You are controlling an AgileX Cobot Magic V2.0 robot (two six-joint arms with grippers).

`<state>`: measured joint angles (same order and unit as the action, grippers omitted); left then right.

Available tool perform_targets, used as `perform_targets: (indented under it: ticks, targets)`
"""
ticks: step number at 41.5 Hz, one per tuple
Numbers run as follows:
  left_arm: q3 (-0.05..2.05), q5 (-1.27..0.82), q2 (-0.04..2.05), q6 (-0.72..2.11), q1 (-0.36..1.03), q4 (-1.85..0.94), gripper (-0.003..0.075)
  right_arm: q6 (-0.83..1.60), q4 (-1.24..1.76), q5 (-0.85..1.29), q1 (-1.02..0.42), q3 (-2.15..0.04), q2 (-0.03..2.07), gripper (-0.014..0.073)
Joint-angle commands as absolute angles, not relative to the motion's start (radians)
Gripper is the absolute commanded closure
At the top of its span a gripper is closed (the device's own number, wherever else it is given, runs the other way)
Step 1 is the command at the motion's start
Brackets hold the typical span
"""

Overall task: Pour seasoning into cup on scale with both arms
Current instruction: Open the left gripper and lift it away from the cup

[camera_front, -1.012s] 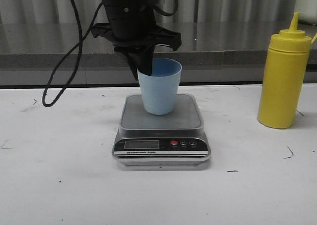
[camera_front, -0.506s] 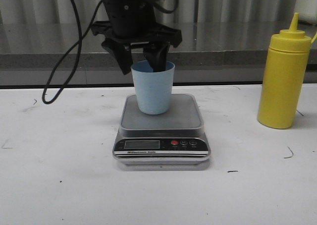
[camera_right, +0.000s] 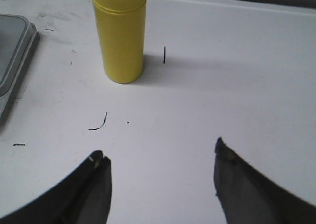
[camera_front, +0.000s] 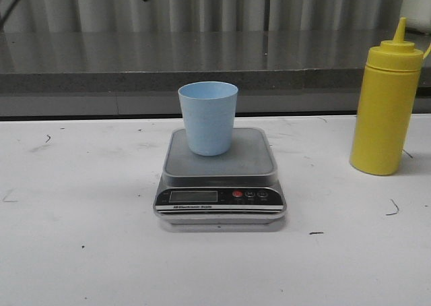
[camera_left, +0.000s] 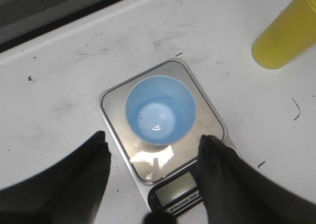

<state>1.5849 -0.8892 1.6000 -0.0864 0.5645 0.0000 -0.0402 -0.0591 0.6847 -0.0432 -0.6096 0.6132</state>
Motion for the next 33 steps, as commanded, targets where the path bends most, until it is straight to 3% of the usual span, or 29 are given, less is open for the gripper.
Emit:
perform_targets:
  ticks: [1, 17, 33]
  targets:
    - [1.492, -0.779, 1.443, -0.096, 0.571, 0.015, 0.0353, -0.032, -0.075, 0.626, -0.037, -0.643, 0.62, 0.0117]
    - [1.028, -0.655, 1.009, -0.09, 0.571, 0.057, 0.0353, -0.032, -0.075, 0.626, -0.037, -0.643, 0.62, 0.0117]
    - [0.773, -0.66, 0.645, -0.09, 0.571, 0.057, 0.0353, -0.032, -0.075, 0.626, -0.037, -0.643, 0.62, 0.0117]
